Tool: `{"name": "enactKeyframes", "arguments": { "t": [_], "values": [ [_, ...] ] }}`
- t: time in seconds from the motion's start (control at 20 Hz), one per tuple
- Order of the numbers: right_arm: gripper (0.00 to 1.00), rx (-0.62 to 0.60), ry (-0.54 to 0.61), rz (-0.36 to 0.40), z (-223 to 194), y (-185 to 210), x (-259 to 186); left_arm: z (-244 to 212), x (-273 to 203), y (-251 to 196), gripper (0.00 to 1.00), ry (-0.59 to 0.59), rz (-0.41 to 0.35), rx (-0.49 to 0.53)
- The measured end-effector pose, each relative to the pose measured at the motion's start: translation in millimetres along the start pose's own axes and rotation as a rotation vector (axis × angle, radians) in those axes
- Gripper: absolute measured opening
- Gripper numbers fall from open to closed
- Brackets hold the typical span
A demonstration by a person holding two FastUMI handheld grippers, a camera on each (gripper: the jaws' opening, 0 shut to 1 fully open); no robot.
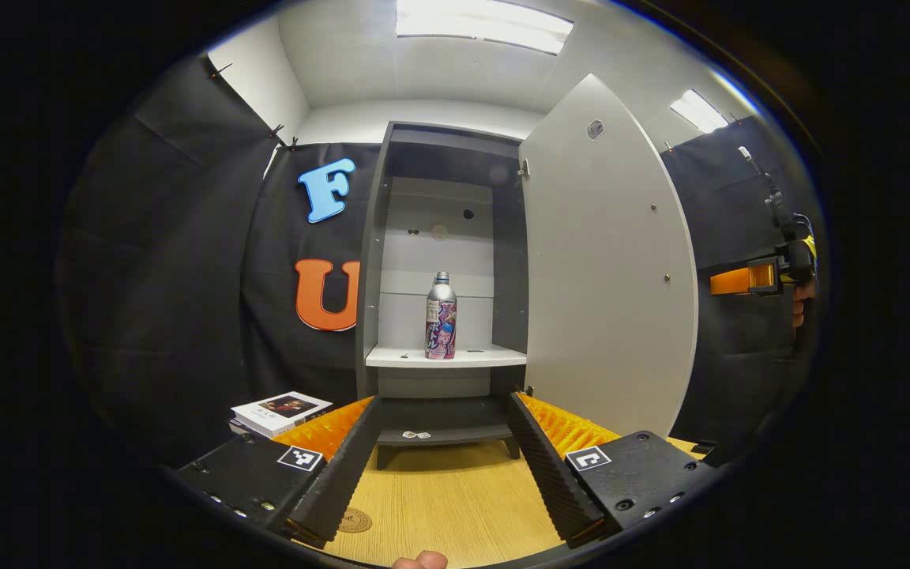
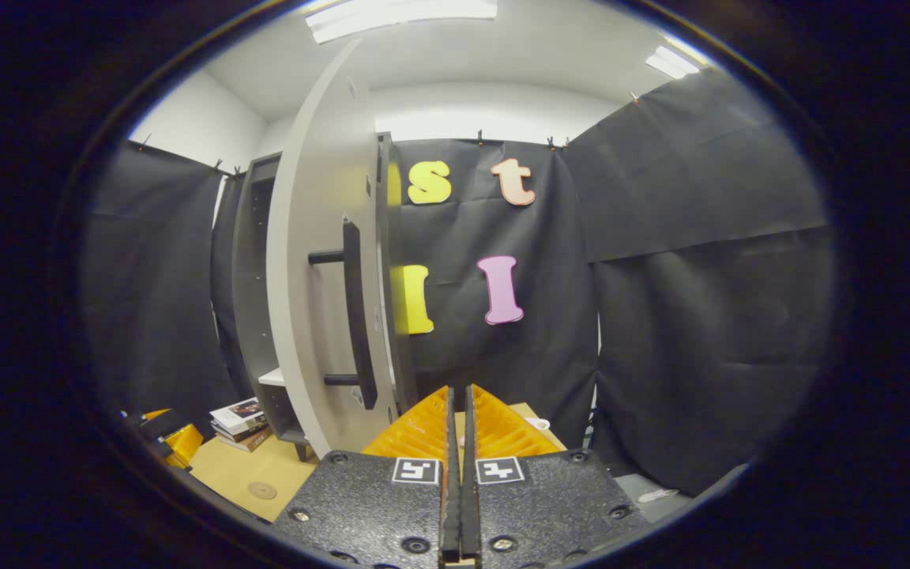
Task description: Open the cabinet door with the right hand, grasp the bottle in the cabinet with the left hand and place it on the coaster, then close the cabinet door with the right hand.
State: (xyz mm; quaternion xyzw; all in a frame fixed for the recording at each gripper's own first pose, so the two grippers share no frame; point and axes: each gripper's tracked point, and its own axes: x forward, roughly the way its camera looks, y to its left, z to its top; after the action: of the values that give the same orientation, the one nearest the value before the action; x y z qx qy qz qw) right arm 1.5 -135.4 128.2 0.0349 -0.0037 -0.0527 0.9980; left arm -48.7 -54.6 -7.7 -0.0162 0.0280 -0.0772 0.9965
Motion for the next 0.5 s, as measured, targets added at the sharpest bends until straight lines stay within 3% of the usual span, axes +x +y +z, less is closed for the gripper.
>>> {"name": "enactKeyframes", "arguments": {
  "t": [0.15, 0.2, 0.3, 0.4, 0.5],
  "values": [
    [0.15, -0.015, 0.001, 0.015, -4.0, 6.7, 13.5, -0.8, 2.4, 3.1, 0.96, 0.002, 0.015, 0.01],
    [0.27, -0.016, -0.002, 0.03, -2.7, 11.4, 17.3, -0.9, 2.5, 4.6, 0.96, 0.003, 0.023, 0.012],
    [0.39, -0.027, -0.006, 0.02, -1.6, 10.4, 22.4, -2.5, 4.3, 7.3, 0.96, 0.008, 0.034, 0.017],
    [0.66, -0.034, -0.008, 0.008, -1.6, 7.5, 27.5, -3.5, 8.2, 12.0, 0.96, 0.011, 0.042, 0.022],
    [0.7, -0.008, -0.019, 0.016, 2.1, 8.8, 30.2, -6.1, 13.5, 14.5, 0.96, 0.015, 0.046, 0.019]
  ]
}}
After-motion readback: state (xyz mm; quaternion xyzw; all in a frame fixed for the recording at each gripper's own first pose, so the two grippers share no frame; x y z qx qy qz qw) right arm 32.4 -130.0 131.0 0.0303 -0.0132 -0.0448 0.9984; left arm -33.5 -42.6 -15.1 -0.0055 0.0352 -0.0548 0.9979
